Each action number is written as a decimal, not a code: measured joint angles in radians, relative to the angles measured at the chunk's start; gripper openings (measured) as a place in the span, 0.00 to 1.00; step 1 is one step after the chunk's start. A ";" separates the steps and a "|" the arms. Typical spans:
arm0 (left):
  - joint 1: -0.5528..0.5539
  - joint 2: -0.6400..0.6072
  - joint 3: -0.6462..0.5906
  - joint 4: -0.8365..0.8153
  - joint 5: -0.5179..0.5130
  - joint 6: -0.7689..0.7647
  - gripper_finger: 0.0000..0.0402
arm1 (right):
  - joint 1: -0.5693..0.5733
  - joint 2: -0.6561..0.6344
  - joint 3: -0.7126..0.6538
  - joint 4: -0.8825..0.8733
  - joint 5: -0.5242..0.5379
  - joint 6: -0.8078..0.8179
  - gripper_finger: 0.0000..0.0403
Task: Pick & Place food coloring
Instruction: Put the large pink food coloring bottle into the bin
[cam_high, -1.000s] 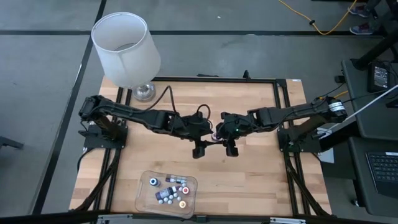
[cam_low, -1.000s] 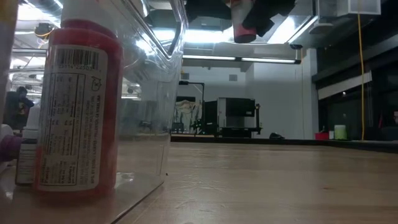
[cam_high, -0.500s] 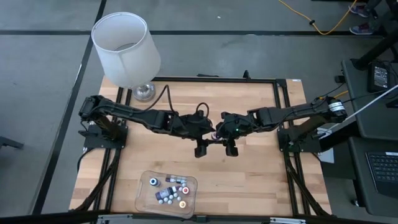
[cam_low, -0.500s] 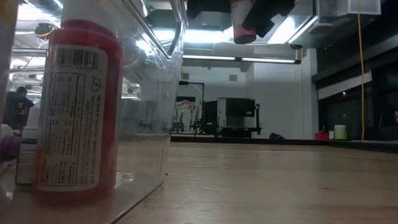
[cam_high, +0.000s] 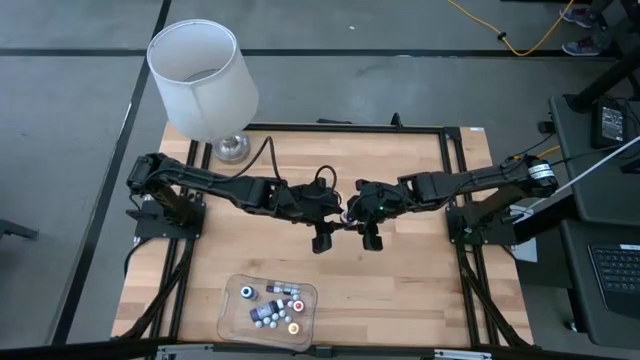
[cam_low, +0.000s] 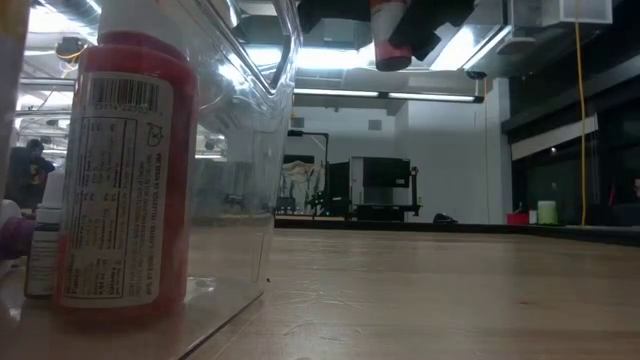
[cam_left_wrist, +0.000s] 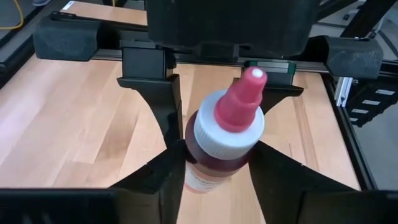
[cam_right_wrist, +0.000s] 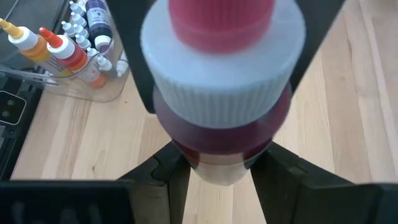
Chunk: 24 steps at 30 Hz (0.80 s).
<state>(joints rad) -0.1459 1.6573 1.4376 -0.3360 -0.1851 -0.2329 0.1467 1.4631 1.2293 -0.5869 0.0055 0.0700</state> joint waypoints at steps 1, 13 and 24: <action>0.000 0.000 0.000 0.000 0.001 -0.001 0.40 | 0.000 0.000 0.000 0.000 0.000 0.000 0.38; 0.000 0.000 0.001 0.008 -0.002 -0.010 0.34 | -0.001 -0.011 -0.002 0.009 -0.011 -0.089 0.41; 0.014 -0.056 0.000 -0.095 -0.069 -0.017 0.34 | 0.000 -0.114 -0.001 -0.019 0.042 -0.201 0.59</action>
<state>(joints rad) -0.1321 1.6016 1.4372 -0.4311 -0.2541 -0.2495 0.1472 1.3489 1.2284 -0.6059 0.0480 -0.1311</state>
